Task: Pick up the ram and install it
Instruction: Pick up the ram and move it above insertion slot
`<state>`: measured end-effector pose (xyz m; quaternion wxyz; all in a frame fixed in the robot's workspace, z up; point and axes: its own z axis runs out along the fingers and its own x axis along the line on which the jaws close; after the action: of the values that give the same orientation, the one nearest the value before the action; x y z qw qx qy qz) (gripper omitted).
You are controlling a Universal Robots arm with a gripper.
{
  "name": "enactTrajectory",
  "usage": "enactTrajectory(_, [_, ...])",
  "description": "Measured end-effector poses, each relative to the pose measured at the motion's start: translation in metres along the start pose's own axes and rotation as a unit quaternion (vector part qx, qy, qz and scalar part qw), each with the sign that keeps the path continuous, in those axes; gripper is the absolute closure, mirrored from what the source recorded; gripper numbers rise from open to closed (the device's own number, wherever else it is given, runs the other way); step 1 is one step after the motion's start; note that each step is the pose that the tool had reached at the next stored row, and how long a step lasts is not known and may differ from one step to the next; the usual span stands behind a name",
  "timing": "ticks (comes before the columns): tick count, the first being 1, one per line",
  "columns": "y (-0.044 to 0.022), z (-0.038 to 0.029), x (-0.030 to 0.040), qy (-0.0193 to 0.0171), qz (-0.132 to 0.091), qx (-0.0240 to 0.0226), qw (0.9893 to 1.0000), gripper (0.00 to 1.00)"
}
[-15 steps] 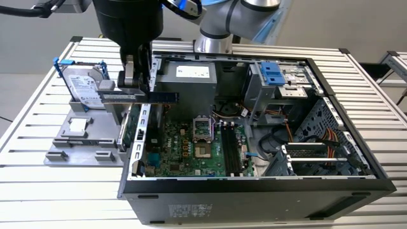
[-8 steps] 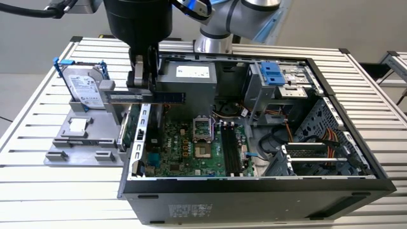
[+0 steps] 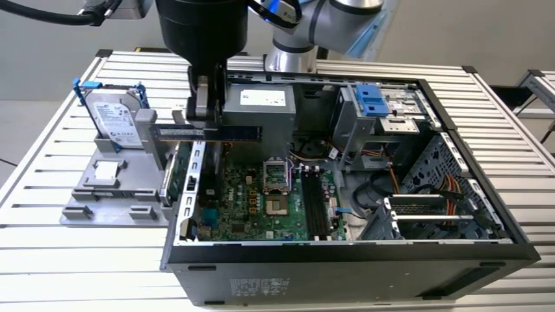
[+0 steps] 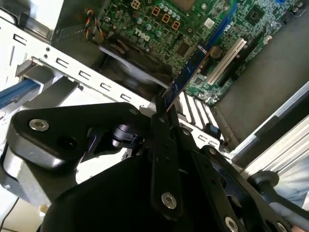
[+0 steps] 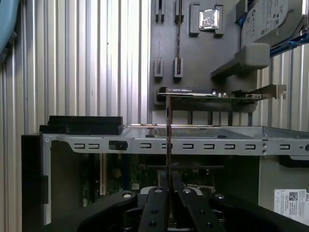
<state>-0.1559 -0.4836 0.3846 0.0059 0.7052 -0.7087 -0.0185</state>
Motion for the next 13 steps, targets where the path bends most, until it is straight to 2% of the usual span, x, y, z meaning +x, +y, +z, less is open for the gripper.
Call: enactTrajectory(13, [-0.0171,-0.0006,-0.0001,0.0000,0.000,0.0000,1.0000,1.00])
